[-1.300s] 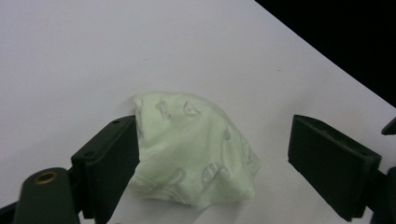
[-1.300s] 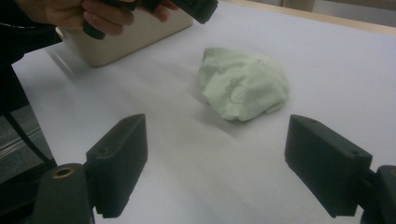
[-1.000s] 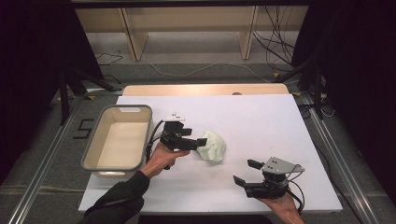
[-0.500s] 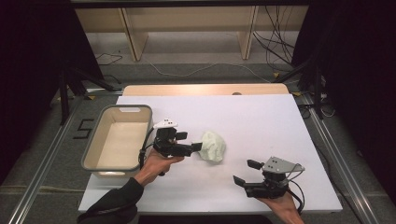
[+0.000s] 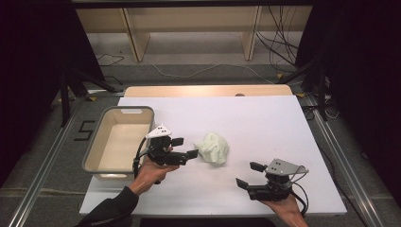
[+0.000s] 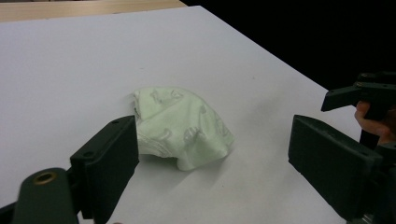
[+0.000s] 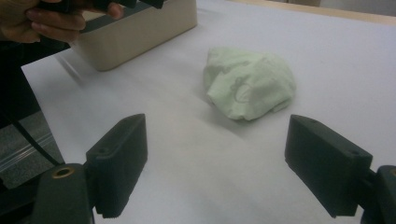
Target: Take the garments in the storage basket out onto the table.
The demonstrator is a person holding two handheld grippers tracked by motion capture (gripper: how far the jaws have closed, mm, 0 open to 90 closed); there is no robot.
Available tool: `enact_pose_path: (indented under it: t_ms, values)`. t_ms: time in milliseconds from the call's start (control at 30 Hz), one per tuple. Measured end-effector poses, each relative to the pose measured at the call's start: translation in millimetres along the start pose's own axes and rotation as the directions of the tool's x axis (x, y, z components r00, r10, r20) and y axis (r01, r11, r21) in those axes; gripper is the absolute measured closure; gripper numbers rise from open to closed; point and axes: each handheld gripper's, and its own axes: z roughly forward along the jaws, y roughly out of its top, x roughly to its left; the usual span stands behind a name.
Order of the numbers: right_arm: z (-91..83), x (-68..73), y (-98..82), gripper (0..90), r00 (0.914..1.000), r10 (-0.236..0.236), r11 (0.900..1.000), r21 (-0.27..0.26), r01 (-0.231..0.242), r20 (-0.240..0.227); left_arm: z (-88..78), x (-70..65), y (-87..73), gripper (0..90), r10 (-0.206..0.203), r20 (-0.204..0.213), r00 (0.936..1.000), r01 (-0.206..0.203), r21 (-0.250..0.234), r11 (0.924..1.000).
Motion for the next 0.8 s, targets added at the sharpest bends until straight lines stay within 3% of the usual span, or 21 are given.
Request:
enact_pose_path:
  t_ms: [467, 800]
  values:
    - [0.3, -0.2, -0.2, 21.9, 1.0000, 0.002, 1.000, 0.000, -0.002, -0.003, -11.5, -6.4, -7.4, 15.3, 0.047, 0.036, 0.9982, -0.046, -0.022, 0.9987]
    - [0.3, -0.6, -0.4, 22.0, 1.0000, 0.006, 1.000, 0.000, -0.006, -0.006, -19.1, -12.4, -13.3, 15.2, 0.095, 0.033, 0.9949, -0.094, -0.033, 0.9950]
